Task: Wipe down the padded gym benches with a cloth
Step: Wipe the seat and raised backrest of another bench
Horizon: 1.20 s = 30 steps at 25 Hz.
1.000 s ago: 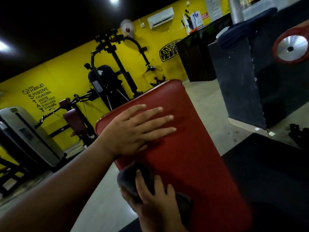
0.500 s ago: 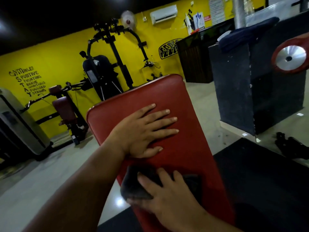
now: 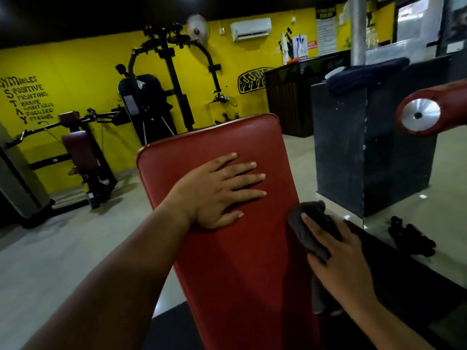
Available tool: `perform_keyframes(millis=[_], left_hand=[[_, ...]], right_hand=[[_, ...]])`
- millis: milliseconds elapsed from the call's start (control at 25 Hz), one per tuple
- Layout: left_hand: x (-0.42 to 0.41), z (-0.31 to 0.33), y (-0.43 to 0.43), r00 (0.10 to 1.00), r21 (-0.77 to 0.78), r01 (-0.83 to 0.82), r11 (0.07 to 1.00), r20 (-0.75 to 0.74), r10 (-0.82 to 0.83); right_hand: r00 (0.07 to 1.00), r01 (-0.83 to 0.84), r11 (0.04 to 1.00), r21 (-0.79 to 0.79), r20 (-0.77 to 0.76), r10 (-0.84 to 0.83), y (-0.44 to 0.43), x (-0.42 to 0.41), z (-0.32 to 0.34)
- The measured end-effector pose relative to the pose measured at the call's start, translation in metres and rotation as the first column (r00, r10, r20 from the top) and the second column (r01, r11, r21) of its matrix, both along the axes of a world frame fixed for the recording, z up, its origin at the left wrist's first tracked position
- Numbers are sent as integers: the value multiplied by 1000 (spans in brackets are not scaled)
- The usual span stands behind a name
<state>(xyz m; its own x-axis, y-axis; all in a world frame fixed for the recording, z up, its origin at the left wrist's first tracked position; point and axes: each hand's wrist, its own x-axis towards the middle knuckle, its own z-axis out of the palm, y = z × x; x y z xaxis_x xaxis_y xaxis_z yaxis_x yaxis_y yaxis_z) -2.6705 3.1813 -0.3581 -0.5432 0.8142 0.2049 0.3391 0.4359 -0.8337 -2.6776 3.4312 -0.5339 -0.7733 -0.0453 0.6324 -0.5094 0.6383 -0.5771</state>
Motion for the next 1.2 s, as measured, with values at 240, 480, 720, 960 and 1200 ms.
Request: perform_keyframes(millis=[240, 480, 720, 960, 1200], left_hand=[[-1, -2, 0, 1000, 16, 28, 999, -12, -28], [0, -3, -1, 999, 19, 44, 999, -26, -44], [3, -10, -2, 997, 82, 41, 996, -73, -35], [17, -40, 0, 981, 301, 31, 953, -193, 29], [24, -58, 1, 980, 330, -46, 943, -167, 106]], right_hand=[[965, -3, 920, -391, 240, 105, -96, 74, -10], [962, -220, 973, 65, 181, 206, -150, 118, -6], [944, -291, 843, 453, -8, 330, -135, 115, -3], [910, -203, 778, 594, -179, 374, -137, 108, -34], [866, -54, 767, 640, -353, 355, -95, 79, -66]])
